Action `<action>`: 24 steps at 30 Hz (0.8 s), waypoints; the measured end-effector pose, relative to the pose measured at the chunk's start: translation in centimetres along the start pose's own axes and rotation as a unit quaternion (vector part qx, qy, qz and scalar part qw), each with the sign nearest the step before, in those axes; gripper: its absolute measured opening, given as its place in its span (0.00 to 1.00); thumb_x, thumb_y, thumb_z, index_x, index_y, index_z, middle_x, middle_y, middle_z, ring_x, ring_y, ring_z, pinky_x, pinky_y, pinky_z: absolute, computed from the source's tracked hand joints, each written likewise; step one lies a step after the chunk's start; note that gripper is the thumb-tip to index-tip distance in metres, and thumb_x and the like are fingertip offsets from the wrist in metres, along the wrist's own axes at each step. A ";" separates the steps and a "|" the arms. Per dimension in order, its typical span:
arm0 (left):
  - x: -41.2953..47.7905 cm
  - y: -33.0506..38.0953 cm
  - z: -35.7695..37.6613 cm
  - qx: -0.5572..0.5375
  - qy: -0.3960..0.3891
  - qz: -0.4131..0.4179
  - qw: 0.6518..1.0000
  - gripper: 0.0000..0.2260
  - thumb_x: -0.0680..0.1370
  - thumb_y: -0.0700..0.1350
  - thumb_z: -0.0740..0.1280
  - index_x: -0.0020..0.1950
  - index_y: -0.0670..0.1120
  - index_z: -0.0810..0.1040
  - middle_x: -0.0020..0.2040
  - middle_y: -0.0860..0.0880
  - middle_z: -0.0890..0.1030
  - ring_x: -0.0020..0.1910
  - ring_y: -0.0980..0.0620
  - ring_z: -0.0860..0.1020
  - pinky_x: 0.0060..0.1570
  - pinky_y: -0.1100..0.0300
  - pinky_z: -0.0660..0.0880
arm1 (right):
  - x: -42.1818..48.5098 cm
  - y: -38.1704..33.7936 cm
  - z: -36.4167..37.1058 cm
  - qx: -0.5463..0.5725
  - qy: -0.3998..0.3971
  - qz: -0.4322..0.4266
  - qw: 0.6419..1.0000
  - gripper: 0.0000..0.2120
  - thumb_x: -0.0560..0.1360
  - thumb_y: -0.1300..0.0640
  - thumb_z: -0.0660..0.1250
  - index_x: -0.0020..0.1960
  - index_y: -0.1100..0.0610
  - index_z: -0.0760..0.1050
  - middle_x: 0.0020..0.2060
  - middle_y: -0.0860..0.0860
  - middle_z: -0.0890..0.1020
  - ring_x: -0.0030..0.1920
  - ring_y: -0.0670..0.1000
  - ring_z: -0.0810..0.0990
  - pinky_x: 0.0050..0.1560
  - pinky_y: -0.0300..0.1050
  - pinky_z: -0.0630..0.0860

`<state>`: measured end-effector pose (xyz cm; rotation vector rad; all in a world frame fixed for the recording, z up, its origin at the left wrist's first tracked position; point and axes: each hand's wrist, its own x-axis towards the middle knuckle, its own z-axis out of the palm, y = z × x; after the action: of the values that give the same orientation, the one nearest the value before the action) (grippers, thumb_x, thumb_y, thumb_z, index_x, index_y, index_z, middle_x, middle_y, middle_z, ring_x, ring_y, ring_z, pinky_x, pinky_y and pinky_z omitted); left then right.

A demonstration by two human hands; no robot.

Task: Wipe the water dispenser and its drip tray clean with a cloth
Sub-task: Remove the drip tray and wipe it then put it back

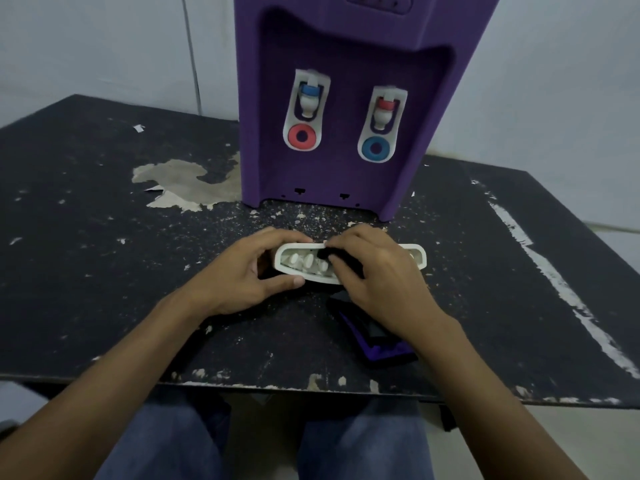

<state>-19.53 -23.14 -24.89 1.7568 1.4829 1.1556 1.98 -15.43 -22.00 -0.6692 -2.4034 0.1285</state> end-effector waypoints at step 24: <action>0.0 -0.4 -0.1 0.012 0.002 0.001 1.000 0.23 0.73 0.46 0.77 0.67 0.52 0.77 0.61 0.57 0.80 0.62 0.56 0.79 0.65 0.54 0.76 | -0.6 -0.7 0.7 -0.030 0.018 0.014 0.999 0.08 0.78 0.55 0.69 0.55 0.56 0.82 0.48 0.49 0.79 0.44 0.52 0.76 0.40 0.48 0.76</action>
<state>-19.75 -23.05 -25.16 1.7722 1.5030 1.1470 1.64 -16.23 -22.72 -0.7269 -2.3709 0.0568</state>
